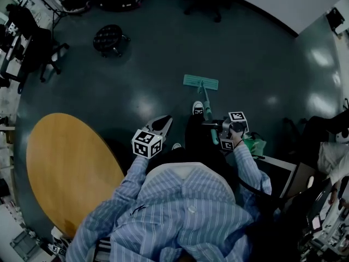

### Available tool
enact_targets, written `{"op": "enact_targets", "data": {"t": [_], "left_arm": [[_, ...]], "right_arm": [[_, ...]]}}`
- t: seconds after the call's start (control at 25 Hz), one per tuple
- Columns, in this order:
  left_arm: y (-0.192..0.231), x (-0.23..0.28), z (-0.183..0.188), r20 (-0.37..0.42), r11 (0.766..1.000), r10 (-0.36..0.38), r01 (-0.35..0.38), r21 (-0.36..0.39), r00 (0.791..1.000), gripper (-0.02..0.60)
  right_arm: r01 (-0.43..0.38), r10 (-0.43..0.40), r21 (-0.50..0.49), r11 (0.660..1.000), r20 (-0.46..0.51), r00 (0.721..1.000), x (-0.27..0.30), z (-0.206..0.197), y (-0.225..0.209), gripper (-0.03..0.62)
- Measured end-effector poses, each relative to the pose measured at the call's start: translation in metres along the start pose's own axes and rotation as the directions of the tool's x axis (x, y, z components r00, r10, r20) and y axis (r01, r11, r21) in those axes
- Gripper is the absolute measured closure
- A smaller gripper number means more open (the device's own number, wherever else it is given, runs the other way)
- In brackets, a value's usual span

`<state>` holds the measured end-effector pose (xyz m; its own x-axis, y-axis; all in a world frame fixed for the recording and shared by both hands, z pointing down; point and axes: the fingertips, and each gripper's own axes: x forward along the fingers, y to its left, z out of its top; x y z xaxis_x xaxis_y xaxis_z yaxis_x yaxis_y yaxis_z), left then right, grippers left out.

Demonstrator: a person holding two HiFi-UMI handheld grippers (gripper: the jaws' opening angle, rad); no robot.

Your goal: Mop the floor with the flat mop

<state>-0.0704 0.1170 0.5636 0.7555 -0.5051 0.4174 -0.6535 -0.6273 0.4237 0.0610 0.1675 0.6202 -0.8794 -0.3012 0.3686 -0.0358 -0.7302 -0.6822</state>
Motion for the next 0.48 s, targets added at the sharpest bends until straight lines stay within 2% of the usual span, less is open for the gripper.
{"op": "enact_targets", "data": {"t": [0.16, 0.28, 0.48], "left_arm": [[0.024, 0.031, 0.016, 0.001, 0.998, 0.042, -0.042, -0.042, 0.999, 0.563], [0.049, 0.072, 0.046, -0.006, 0.996, 0.061, -0.062, -0.069, 0.998, 0.563], [0.065, 0.111, 0.086, -0.005, 0.993, 0.076, -0.076, -0.092, 0.997, 0.563]], "right_arm": [[0.069, -0.07, -0.038, 0.997, -0.015, 0.997, -0.001, 0.048, 0.017, 0.553], [0.119, -0.121, -0.064, 0.991, -0.033, 0.992, 0.002, 0.102, 0.053, 0.553], [0.143, -0.148, -0.084, 0.986, -0.06, 0.987, 0.004, 0.156, 0.105, 0.553]]}}
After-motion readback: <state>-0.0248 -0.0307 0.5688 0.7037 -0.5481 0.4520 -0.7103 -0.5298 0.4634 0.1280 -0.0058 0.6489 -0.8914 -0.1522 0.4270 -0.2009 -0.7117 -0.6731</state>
